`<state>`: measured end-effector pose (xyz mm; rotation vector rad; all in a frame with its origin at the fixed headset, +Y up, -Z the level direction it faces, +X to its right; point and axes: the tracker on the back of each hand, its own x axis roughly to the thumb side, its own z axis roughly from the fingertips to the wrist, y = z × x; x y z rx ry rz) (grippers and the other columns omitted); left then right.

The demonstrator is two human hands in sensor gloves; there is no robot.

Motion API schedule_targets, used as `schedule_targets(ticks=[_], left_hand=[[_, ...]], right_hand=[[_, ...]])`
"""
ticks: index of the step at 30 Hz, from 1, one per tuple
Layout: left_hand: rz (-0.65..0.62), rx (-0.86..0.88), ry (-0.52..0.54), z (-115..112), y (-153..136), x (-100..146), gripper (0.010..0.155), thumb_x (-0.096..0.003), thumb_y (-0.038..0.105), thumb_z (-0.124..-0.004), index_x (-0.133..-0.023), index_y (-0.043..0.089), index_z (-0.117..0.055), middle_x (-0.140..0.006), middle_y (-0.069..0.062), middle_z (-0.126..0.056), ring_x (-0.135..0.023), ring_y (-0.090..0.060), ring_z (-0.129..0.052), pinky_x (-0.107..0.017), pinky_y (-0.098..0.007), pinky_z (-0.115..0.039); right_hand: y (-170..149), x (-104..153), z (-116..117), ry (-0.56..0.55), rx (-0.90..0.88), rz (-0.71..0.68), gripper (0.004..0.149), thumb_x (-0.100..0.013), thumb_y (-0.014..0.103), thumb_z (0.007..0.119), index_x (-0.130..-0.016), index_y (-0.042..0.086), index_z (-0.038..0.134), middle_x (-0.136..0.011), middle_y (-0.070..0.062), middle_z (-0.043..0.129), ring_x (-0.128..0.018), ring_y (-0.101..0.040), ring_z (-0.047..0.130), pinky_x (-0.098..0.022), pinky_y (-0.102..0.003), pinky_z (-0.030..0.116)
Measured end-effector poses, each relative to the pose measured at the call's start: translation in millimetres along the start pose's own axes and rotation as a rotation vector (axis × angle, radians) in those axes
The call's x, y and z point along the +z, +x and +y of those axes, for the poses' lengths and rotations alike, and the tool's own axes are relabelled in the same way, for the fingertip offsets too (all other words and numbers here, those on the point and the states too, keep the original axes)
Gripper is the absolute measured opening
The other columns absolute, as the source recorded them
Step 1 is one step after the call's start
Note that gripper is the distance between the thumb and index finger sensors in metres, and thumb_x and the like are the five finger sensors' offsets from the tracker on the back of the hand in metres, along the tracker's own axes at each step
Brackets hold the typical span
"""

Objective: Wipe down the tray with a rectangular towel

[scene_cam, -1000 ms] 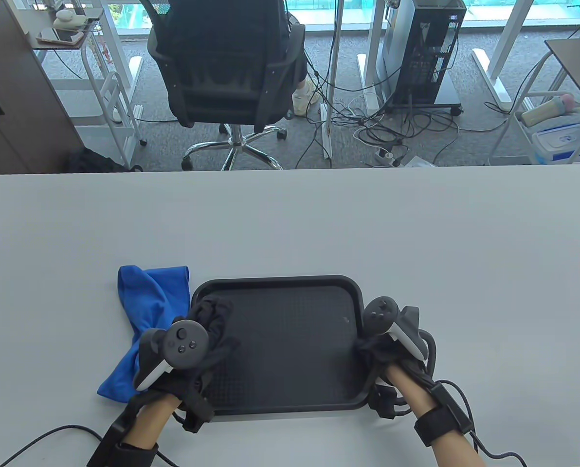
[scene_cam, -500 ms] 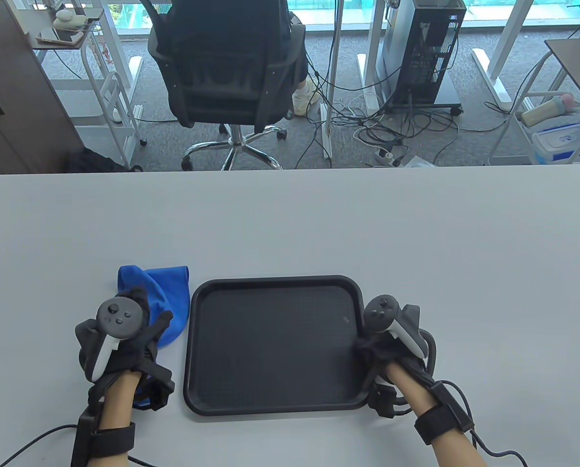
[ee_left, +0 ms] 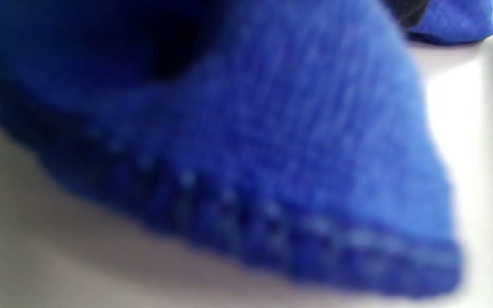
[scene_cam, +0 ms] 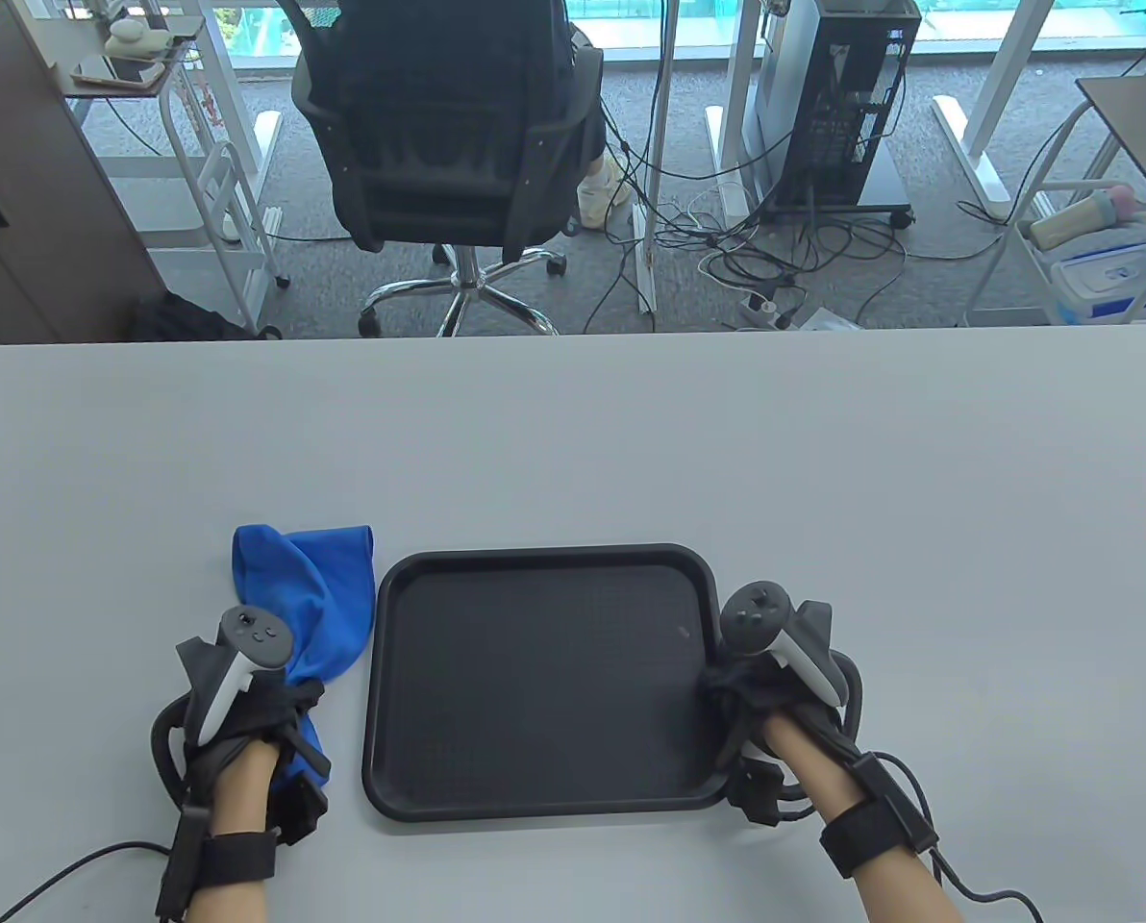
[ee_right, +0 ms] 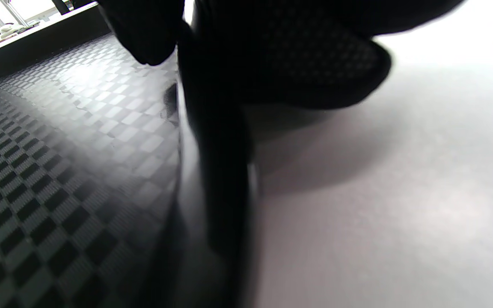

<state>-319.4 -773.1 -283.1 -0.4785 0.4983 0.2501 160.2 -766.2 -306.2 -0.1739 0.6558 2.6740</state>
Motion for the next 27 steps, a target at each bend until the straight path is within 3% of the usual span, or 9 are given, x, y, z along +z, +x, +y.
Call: schedule_targets(ticks=[3, 9, 16, 27], left_hand=[[0.007, -0.047, 0.047, -3, 4, 1, 0.077, -0.0507, 0.043, -0.069, -0.112, 0.019, -0.029, -0.118, -0.017, -0.026, -0.112, -0.042, -0.031, -0.073, -0.07, -0.029], [-0.001, -0.124, 0.214, 4, 13, 6, 0.07, -0.0485, 0.037, -0.076, -0.11, 0.019, -0.046, -0.114, -0.016, -0.051, -0.103, -0.036, -0.062, -0.074, -0.065, -0.043], [-0.063, 0.058, 0.297, 28, 3, 15, 0.064, -0.0494, 0.033, -0.077, -0.108, 0.02, -0.054, -0.111, -0.016, -0.062, -0.093, -0.029, -0.081, -0.071, -0.062, -0.058], [-0.471, 0.296, 0.502, 76, 32, 73, 0.064, -0.0509, 0.033, -0.075, -0.109, 0.019, -0.053, -0.111, -0.017, -0.062, -0.092, -0.029, -0.082, -0.069, -0.061, -0.06]], right_hand=[[0, 0, 0, 0.0, 0.002, 0.001, 0.058, -0.046, 0.034, 0.079, -0.087, 0.0, 0.059, -0.05, -0.014, 0.087, -0.028, -0.024, 0.094, -0.017, -0.04, 0.081], [-1, 0, 0, 0.004, -0.002, 0.001, 0.058, -0.046, 0.034, 0.079, -0.088, 0.0, 0.059, -0.051, -0.014, 0.087, -0.028, -0.024, 0.094, -0.018, -0.04, 0.081], [-1, -1, -1, 0.011, -0.005, 0.004, 0.057, -0.046, 0.035, 0.079, -0.088, 0.001, 0.059, -0.05, -0.014, 0.087, -0.028, -0.023, 0.094, -0.017, -0.04, 0.081], [-2, -1, -1, 0.007, 0.002, 0.013, 0.054, -0.045, 0.039, 0.079, -0.082, 0.002, 0.065, -0.046, -0.013, 0.089, -0.023, -0.022, 0.095, -0.014, -0.039, 0.082]])
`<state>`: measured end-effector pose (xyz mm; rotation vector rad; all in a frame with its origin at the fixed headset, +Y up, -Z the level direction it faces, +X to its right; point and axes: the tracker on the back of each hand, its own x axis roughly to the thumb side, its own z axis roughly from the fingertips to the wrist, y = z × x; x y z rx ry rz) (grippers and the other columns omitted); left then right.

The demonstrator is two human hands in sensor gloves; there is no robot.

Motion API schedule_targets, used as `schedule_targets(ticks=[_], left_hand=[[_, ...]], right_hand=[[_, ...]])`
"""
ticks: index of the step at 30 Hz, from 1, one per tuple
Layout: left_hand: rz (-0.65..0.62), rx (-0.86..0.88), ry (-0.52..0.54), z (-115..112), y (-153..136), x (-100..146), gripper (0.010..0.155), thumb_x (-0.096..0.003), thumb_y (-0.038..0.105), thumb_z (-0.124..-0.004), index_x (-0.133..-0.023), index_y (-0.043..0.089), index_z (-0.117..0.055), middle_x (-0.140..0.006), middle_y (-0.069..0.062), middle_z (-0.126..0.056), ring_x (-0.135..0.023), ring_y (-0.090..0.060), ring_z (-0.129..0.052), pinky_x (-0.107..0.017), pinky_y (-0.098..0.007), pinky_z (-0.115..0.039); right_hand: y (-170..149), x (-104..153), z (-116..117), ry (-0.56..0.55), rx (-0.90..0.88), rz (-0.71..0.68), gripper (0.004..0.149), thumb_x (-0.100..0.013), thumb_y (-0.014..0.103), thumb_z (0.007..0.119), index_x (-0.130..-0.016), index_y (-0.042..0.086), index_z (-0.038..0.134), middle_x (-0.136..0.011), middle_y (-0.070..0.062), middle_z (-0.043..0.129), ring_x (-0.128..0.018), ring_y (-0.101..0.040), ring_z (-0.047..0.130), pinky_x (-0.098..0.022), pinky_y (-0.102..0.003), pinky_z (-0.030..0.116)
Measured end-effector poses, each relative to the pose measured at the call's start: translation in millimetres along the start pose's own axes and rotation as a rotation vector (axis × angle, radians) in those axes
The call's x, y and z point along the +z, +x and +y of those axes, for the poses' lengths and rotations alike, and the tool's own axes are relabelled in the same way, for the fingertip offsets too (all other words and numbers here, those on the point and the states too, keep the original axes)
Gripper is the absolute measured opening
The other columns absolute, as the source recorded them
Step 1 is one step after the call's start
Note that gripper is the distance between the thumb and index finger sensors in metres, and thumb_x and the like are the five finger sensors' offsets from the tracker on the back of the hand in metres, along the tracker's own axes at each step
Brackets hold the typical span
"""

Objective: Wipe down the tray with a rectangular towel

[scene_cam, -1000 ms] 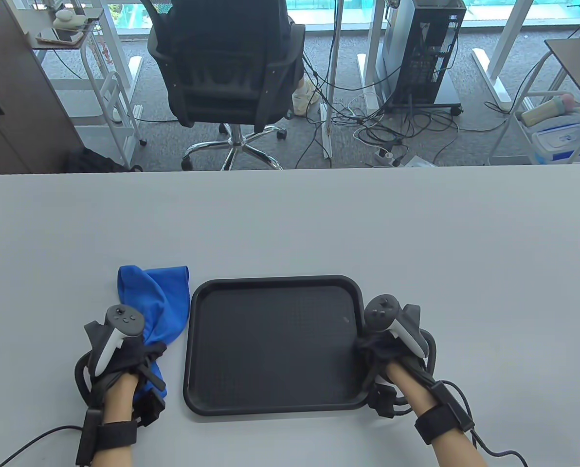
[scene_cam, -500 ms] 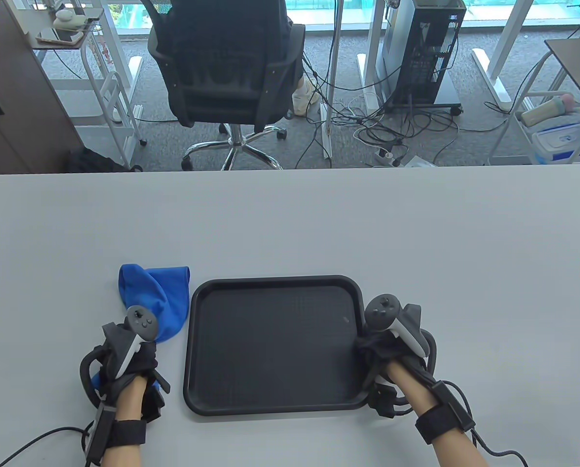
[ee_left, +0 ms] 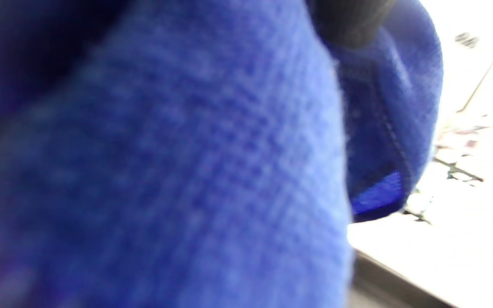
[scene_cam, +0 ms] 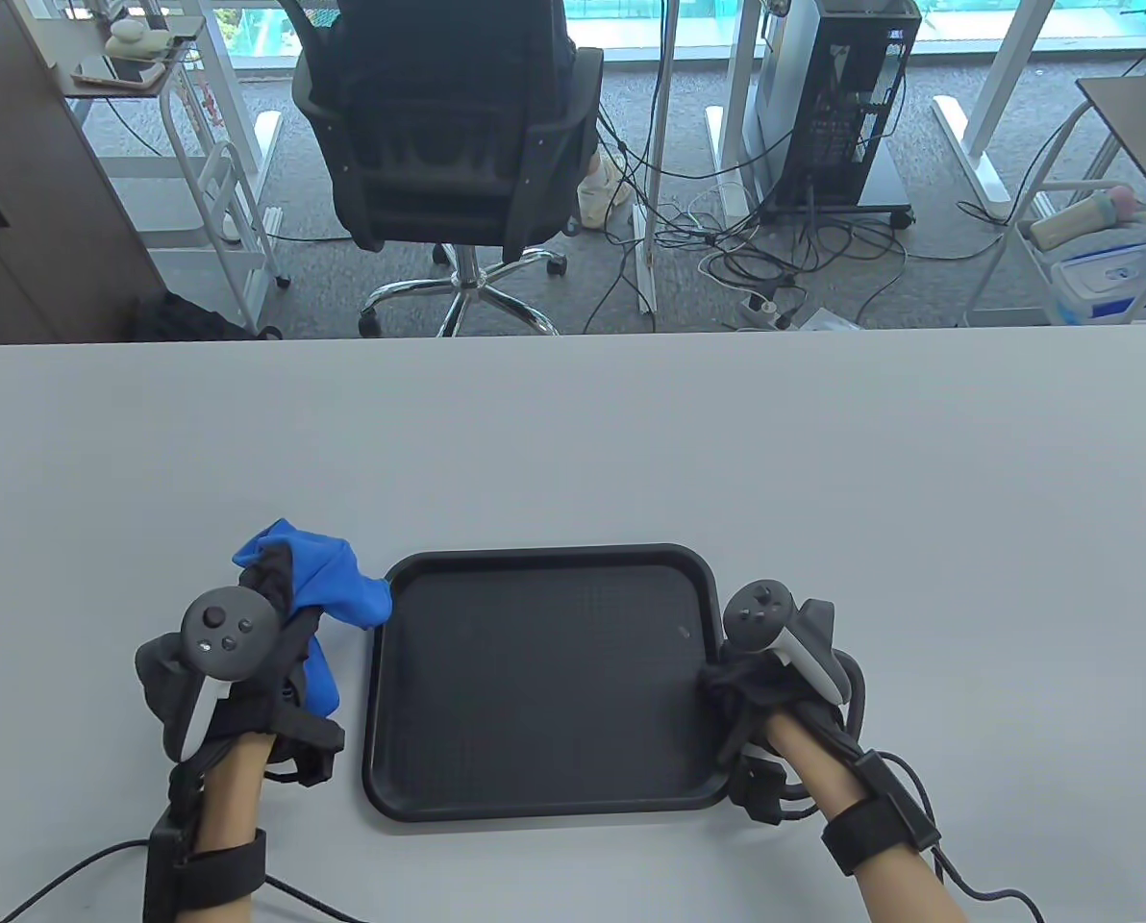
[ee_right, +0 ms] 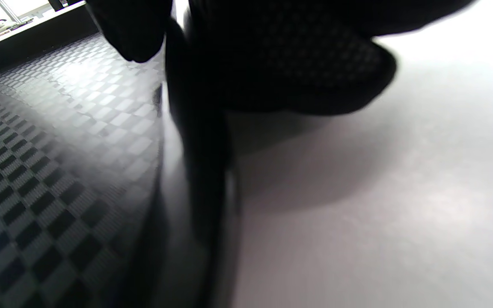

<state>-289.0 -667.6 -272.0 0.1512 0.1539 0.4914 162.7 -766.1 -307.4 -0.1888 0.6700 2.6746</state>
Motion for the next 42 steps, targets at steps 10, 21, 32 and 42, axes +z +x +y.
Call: schedule_targets(ticks=[10, 21, 32, 42], left_hand=[[-0.432, 0.003, -0.143, -10, 112, 12, 0.064, -0.0526, 0.034, -0.073, -0.11, 0.019, -0.051, -0.112, -0.017, -0.06, -0.092, -0.029, -0.081, -0.068, -0.059, -0.063], [-0.57, -0.329, -0.287, -118, 219, -12, 0.064, -0.0528, 0.035, -0.073, -0.111, 0.02, -0.051, -0.113, -0.017, -0.059, -0.093, -0.029, -0.08, -0.066, -0.056, -0.066], [-0.644, -0.691, -0.529, -222, 251, -15, 0.059, -0.0504, 0.035, -0.077, -0.106, 0.025, -0.06, -0.109, -0.01, -0.071, -0.08, -0.021, -0.091, -0.06, -0.047, -0.075], [-0.603, -0.747, -0.54, -226, 242, -15, 0.058, -0.0504, 0.034, -0.076, -0.105, 0.025, -0.057, -0.108, -0.008, -0.07, -0.08, -0.019, -0.088, -0.06, -0.048, -0.074]], right_hand=[[0, -1, 0, 0.001, -0.004, -0.002, 0.053, -0.046, 0.038, 0.079, -0.082, 0.001, 0.065, -0.046, -0.013, 0.089, -0.023, -0.022, 0.095, -0.014, -0.039, 0.082], [0, 0, 0, 0.007, -0.001, 0.016, 0.051, -0.046, 0.038, 0.078, -0.08, 0.002, 0.067, -0.044, -0.013, 0.09, -0.021, -0.021, 0.096, -0.011, -0.038, 0.083], [0, -1, 0, 0.022, -0.01, 0.018, 0.05, -0.046, 0.038, 0.078, -0.079, 0.002, 0.068, -0.043, -0.013, 0.091, -0.02, -0.022, 0.096, -0.01, -0.038, 0.083], [0, -1, 1, 0.002, -0.02, 0.041, 0.047, -0.046, 0.038, 0.078, -0.077, 0.003, 0.07, -0.039, -0.012, 0.093, -0.016, -0.021, 0.097, -0.007, -0.037, 0.083]])
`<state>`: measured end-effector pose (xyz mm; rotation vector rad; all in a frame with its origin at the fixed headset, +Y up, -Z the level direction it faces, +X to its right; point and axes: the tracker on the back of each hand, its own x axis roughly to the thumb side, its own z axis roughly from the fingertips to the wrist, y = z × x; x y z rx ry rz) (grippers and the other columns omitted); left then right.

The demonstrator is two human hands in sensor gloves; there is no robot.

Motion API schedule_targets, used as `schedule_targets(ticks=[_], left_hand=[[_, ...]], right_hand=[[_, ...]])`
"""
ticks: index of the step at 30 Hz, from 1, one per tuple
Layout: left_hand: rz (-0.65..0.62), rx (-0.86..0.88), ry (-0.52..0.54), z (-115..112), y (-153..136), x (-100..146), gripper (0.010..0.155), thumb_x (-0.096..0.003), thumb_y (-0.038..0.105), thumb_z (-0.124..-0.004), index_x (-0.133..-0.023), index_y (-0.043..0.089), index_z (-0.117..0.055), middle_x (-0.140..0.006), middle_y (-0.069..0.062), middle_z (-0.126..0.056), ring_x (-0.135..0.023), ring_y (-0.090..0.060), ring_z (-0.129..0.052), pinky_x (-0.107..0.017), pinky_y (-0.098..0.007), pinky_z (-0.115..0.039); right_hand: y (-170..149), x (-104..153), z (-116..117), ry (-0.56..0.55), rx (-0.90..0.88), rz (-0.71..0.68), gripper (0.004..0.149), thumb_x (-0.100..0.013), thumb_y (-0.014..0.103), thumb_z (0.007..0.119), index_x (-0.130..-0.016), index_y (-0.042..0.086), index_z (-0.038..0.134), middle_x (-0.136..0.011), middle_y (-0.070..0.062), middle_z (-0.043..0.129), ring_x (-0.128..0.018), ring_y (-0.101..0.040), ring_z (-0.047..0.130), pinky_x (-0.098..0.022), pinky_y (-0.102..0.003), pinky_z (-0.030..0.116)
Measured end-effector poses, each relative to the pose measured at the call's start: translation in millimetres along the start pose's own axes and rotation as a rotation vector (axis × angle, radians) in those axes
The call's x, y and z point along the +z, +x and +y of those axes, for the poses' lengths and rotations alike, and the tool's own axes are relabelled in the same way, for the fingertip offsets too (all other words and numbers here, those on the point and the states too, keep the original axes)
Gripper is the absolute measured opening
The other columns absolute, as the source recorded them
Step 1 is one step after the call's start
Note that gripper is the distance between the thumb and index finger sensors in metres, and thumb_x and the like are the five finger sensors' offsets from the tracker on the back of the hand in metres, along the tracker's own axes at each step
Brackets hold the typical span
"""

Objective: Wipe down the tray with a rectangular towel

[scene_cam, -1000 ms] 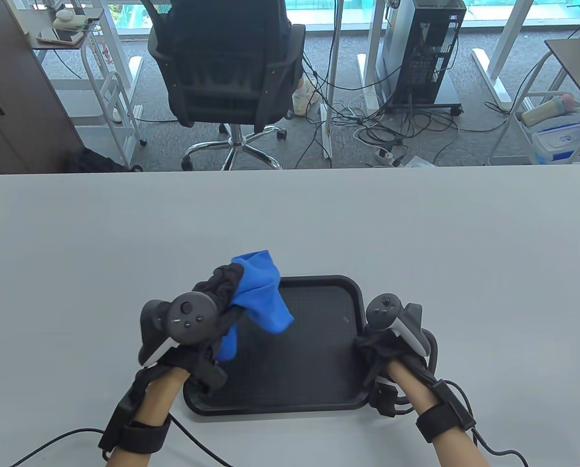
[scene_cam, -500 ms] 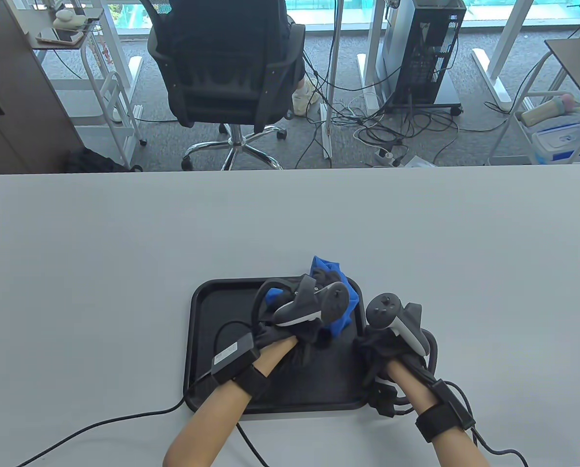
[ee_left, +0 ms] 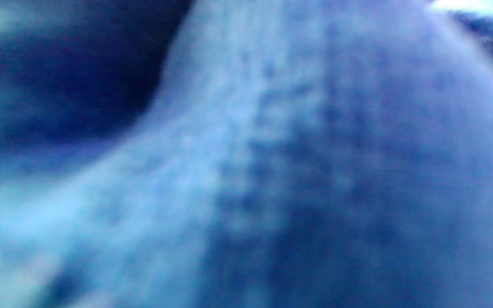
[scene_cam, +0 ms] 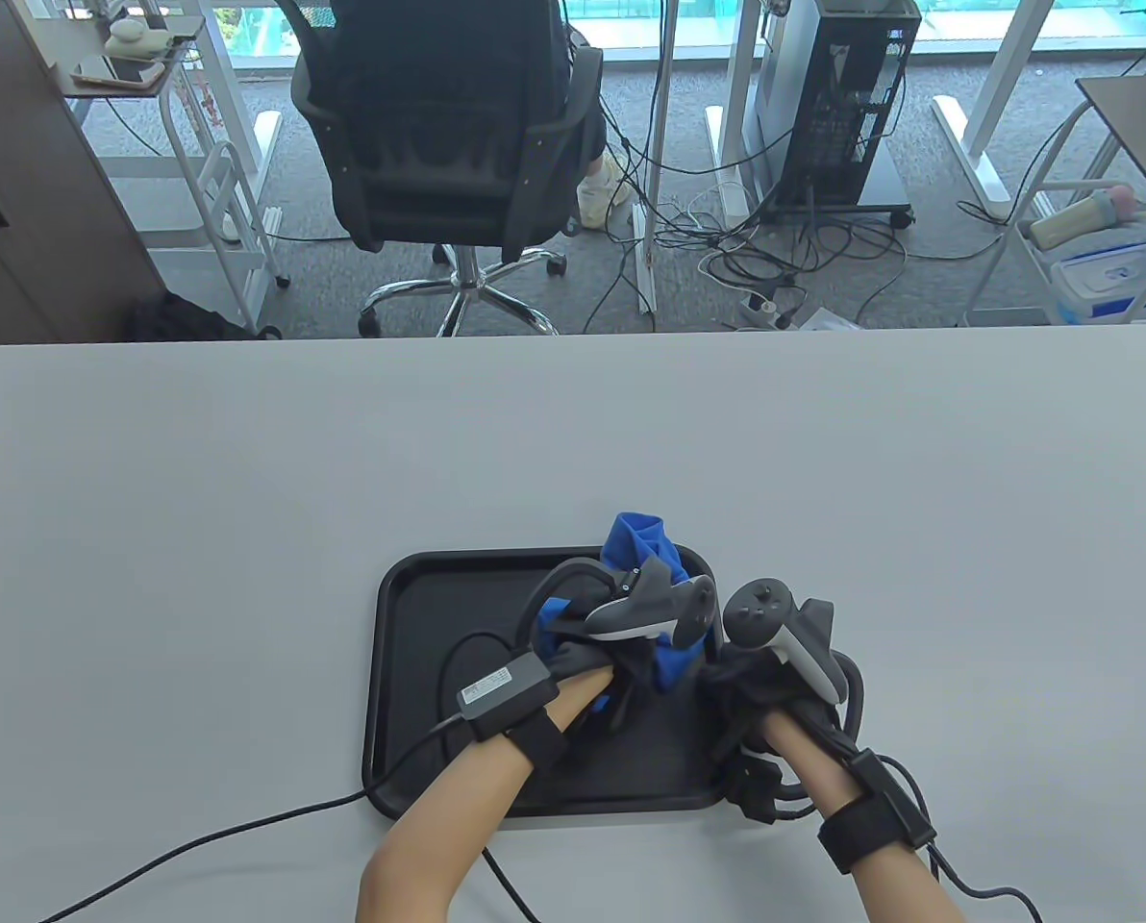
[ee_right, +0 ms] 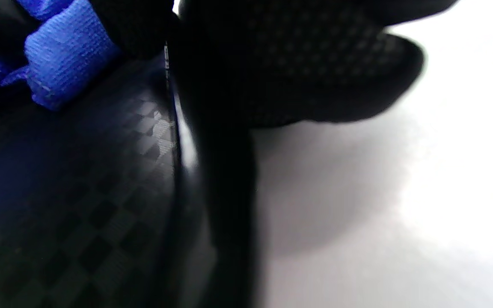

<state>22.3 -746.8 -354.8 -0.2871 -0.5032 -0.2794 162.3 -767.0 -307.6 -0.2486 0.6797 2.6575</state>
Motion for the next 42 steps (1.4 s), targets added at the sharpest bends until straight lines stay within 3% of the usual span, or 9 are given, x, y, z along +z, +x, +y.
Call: schedule_targets(ticks=[11, 17, 23, 32, 42], left_hand=[[0.171, 0.055, -0.097, -15, -53, 22, 0.057, -0.0499, 0.033, -0.077, -0.103, 0.023, -0.059, -0.106, -0.009, -0.072, -0.079, -0.02, -0.09, -0.061, -0.049, -0.074], [0.242, 0.079, -0.158, -30, -92, 49, 0.057, -0.0498, 0.033, -0.077, -0.103, 0.023, -0.059, -0.106, -0.009, -0.072, -0.079, -0.021, -0.09, -0.061, -0.05, -0.073], [0.231, 0.1, -0.195, -46, -117, 84, 0.057, -0.0493, 0.032, -0.078, -0.102, 0.023, -0.058, -0.106, -0.009, -0.071, -0.081, -0.022, -0.088, -0.062, -0.05, -0.072], [0.135, 0.112, -0.191, -62, -112, 132, 0.059, -0.0485, 0.033, -0.079, -0.102, 0.021, -0.058, -0.106, -0.011, -0.069, -0.078, -0.023, -0.091, -0.059, -0.049, -0.076], [-0.056, 0.054, -0.202, -63, -72, 160, 0.058, -0.0486, 0.034, -0.078, -0.102, 0.02, -0.059, -0.105, -0.012, -0.069, -0.077, -0.022, -0.092, -0.059, -0.047, -0.077]], right_hand=[[1, 1, 4, -0.041, 0.026, 0.011, 0.047, -0.047, 0.04, 0.075, -0.076, 0.003, 0.069, -0.037, -0.011, 0.092, -0.012, -0.018, 0.095, -0.003, -0.033, 0.082], [1, 2, 5, -0.033, 0.013, 0.014, 0.047, -0.048, 0.04, 0.074, -0.076, 0.003, 0.067, -0.037, -0.011, 0.091, -0.012, -0.018, 0.094, -0.002, -0.033, 0.081], [1, 2, 6, -0.035, 0.0, 0.017, 0.047, -0.048, 0.04, 0.074, -0.076, 0.003, 0.067, -0.036, -0.012, 0.091, -0.011, -0.018, 0.094, -0.001, -0.033, 0.081], [0, 1, 7, -0.038, -0.011, 0.017, 0.047, -0.048, 0.041, 0.074, -0.075, 0.003, 0.067, -0.035, -0.012, 0.09, -0.01, -0.018, 0.093, -0.001, -0.033, 0.081], [0, 0, 6, -0.032, -0.017, 0.017, 0.047, -0.048, 0.04, 0.074, -0.075, 0.002, 0.067, -0.035, -0.012, 0.091, -0.01, -0.018, 0.094, -0.001, -0.033, 0.081]])
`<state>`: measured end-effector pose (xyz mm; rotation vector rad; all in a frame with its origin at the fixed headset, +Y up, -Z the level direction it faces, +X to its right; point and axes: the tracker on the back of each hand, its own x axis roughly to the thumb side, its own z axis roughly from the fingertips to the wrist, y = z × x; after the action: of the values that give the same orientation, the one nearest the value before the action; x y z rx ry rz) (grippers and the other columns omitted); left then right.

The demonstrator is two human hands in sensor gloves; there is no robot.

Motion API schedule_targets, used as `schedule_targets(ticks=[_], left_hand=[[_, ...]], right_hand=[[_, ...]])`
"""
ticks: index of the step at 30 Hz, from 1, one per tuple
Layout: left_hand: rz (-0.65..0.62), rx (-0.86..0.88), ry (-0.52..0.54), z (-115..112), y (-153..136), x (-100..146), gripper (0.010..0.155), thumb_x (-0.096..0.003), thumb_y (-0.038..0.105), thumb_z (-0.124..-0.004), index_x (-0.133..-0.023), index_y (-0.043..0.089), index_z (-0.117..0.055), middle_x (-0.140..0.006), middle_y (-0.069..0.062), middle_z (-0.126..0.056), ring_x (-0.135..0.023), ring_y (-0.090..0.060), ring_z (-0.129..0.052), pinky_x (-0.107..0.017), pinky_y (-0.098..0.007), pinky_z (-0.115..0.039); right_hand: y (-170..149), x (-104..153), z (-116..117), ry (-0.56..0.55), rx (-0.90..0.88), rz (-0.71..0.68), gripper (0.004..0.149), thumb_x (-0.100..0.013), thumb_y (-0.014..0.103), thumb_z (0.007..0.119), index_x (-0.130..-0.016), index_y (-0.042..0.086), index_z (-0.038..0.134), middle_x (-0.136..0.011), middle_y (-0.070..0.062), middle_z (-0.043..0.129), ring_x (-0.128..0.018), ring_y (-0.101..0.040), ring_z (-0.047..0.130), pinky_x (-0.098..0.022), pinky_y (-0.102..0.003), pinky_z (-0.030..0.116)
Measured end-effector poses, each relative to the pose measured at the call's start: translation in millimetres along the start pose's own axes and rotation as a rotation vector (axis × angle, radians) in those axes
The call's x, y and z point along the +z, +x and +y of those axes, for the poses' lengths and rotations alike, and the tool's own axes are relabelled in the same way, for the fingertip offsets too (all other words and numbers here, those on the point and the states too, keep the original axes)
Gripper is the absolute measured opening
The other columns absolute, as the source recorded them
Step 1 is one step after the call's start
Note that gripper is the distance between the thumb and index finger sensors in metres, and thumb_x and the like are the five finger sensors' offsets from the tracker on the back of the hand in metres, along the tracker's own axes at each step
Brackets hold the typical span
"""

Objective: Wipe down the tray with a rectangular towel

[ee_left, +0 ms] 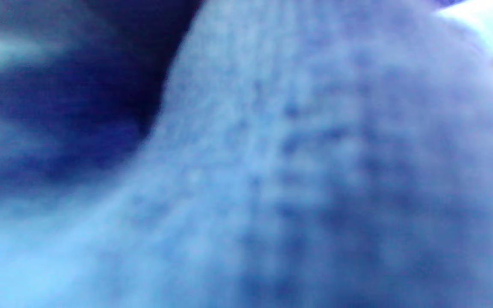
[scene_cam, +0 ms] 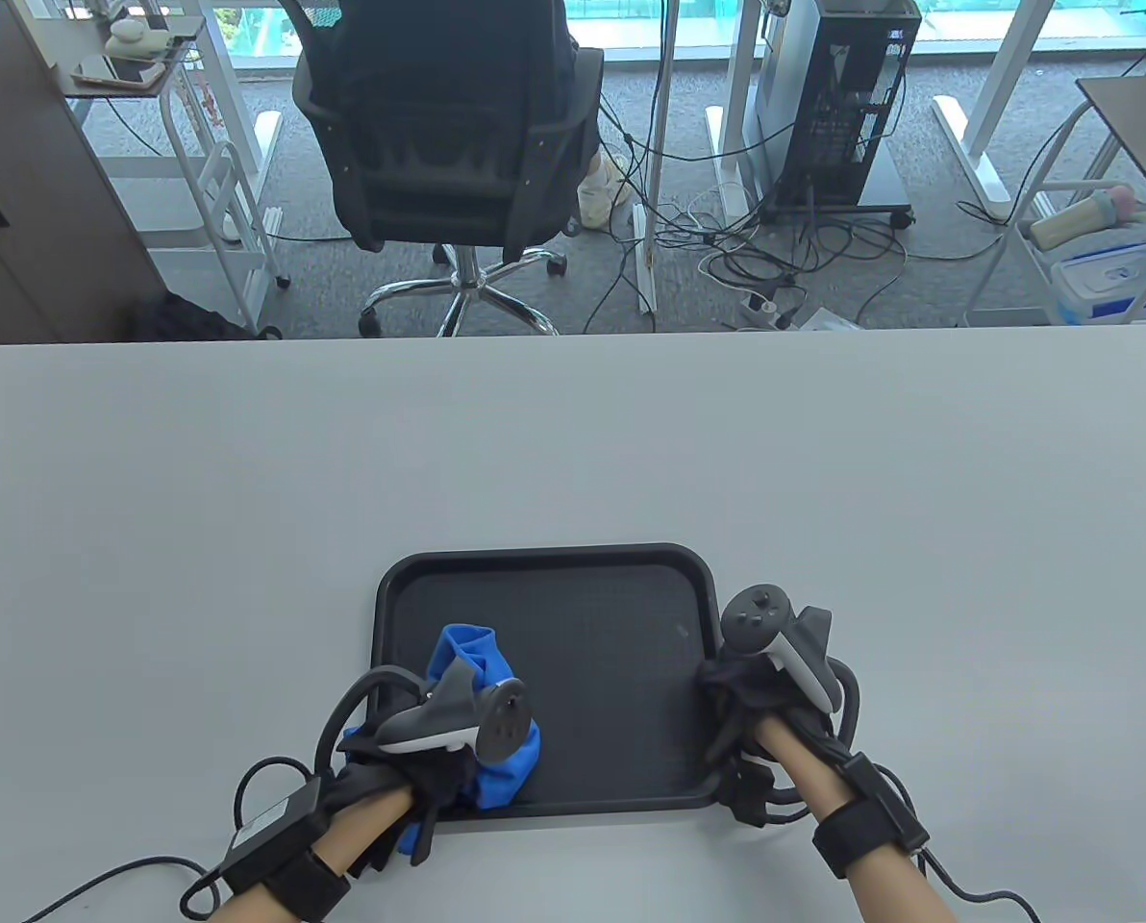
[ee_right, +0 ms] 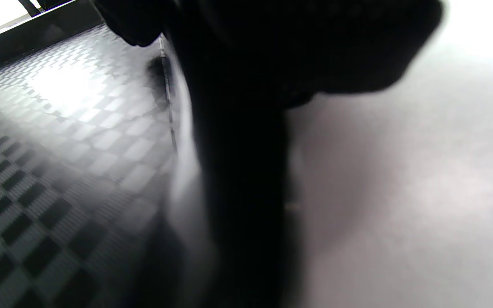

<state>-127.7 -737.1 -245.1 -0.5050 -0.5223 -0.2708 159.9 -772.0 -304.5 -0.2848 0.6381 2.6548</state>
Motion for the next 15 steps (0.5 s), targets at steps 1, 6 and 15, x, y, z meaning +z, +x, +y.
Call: schedule_targets(ticks=[1, 6, 15], left_hand=[[-0.015, -0.013, 0.001, 0, 5, 1, 0.059, -0.0487, 0.034, -0.078, -0.102, 0.02, -0.059, -0.105, -0.012, -0.069, -0.077, -0.022, -0.092, -0.059, -0.047, -0.077], [-0.076, -0.071, 0.007, 4, 29, 0, 0.059, -0.0489, 0.034, -0.077, -0.102, 0.019, -0.058, -0.104, -0.014, -0.07, -0.077, -0.022, -0.092, -0.059, -0.047, -0.077], [-0.154, -0.154, 0.041, 20, 70, -20, 0.059, -0.0489, 0.034, -0.077, -0.102, 0.019, -0.059, -0.104, -0.014, -0.07, -0.077, -0.022, -0.093, -0.059, -0.047, -0.077]], right_hand=[[0, 0, 0, 0.001, 0.0, 0.0, 0.047, -0.048, 0.04, 0.074, -0.075, 0.002, 0.067, -0.035, -0.012, 0.091, -0.01, -0.018, 0.094, -0.001, -0.033, 0.081], [-1, -1, 0, 0.009, -0.008, -0.001, 0.047, -0.048, 0.04, 0.074, -0.075, 0.002, 0.067, -0.036, -0.013, 0.091, -0.01, -0.019, 0.094, -0.001, -0.034, 0.081], [-1, -1, 0, 0.013, -0.019, 0.002, 0.047, -0.048, 0.04, 0.074, -0.075, 0.003, 0.067, -0.036, -0.013, 0.091, -0.01, -0.019, 0.094, -0.001, -0.034, 0.081]])
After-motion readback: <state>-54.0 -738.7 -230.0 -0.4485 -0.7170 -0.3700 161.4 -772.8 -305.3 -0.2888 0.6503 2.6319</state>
